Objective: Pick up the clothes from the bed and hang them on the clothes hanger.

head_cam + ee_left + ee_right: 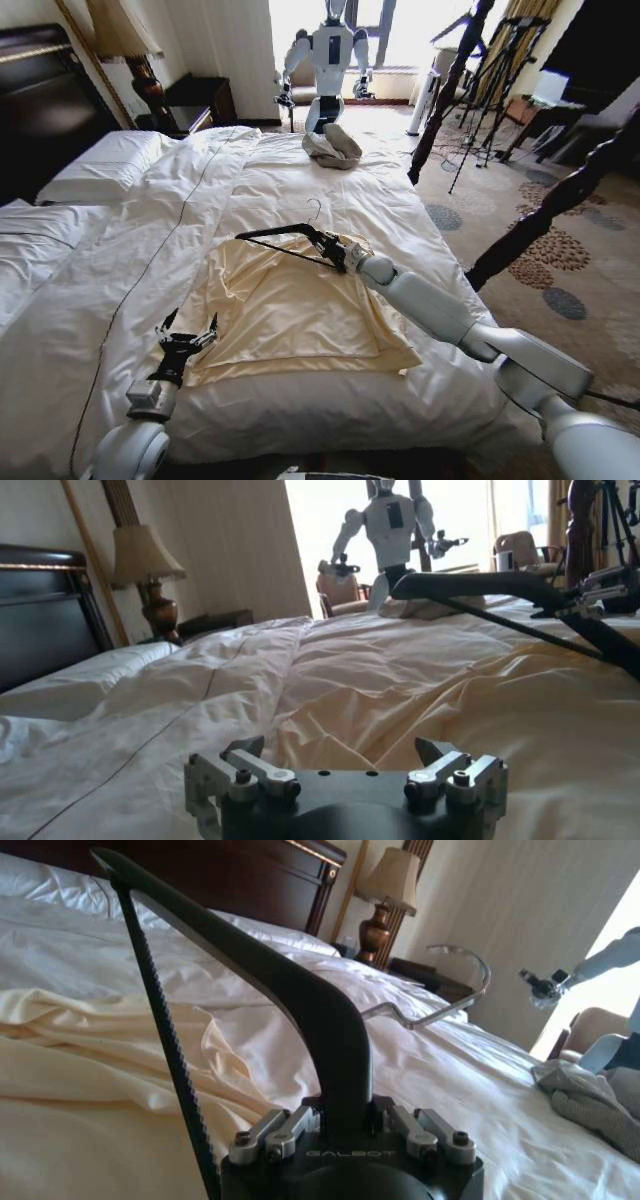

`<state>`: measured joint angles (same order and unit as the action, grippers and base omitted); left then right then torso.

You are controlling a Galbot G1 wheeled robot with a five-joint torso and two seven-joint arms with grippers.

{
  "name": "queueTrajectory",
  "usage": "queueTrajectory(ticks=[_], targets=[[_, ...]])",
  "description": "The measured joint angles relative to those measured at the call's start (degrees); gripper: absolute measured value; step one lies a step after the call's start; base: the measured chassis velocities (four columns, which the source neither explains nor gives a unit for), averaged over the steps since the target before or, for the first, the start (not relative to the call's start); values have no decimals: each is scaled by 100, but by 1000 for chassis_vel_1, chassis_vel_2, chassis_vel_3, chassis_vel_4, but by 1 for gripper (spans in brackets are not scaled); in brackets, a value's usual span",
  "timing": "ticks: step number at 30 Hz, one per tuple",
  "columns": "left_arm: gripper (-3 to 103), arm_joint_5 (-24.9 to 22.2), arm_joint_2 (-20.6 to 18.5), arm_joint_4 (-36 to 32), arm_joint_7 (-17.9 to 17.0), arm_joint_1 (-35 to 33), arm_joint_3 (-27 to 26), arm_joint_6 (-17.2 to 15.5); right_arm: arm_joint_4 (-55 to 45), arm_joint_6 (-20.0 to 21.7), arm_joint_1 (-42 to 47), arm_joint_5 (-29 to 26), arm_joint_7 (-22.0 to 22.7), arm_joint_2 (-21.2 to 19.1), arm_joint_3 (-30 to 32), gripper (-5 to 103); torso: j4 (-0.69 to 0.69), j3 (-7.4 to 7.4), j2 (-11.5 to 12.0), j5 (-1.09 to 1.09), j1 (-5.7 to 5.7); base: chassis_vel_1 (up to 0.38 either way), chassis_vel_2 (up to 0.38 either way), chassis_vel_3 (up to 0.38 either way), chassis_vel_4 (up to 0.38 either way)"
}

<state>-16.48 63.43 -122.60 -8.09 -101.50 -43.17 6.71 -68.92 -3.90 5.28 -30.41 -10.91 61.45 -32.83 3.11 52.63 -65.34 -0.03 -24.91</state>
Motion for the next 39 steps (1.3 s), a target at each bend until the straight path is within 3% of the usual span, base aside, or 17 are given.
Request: queueTrajectory(ticks=[6, 17, 30, 37, 39], targets=[[100, 22, 40, -5, 7, 5, 29, 6, 219, -114, 7, 118, -233, -56, -27, 21, 0, 0, 0, 1, 0, 0, 0, 0, 0], [100, -160, -271, -140, -27, -10, -142, -28, 542, -51, 186, 663, 58, 339, 2, 21, 0, 0, 0, 0, 0, 0, 0, 0, 0], [100, -685, -1020, -104, -103, 259, -380, -263, 710, -136, 299, 1115, 301, 559, -28, 19, 0, 0, -1, -2, 0, 0, 0, 0, 0], [100, -1498, -1858, 297, -194, 1084, -202, -692, 827, 6, 481, 1070, 1108, 850, 26, 19, 1, 0, 0, -3, 0, 0, 0, 0, 0], [100, -1686, -2048, 398, -255, 1360, -75, -790, 822, 60, 509, 968, 1146, 898, 36, 20, 1, 0, 0, 0, 0, 0, 0, 0, 0]])
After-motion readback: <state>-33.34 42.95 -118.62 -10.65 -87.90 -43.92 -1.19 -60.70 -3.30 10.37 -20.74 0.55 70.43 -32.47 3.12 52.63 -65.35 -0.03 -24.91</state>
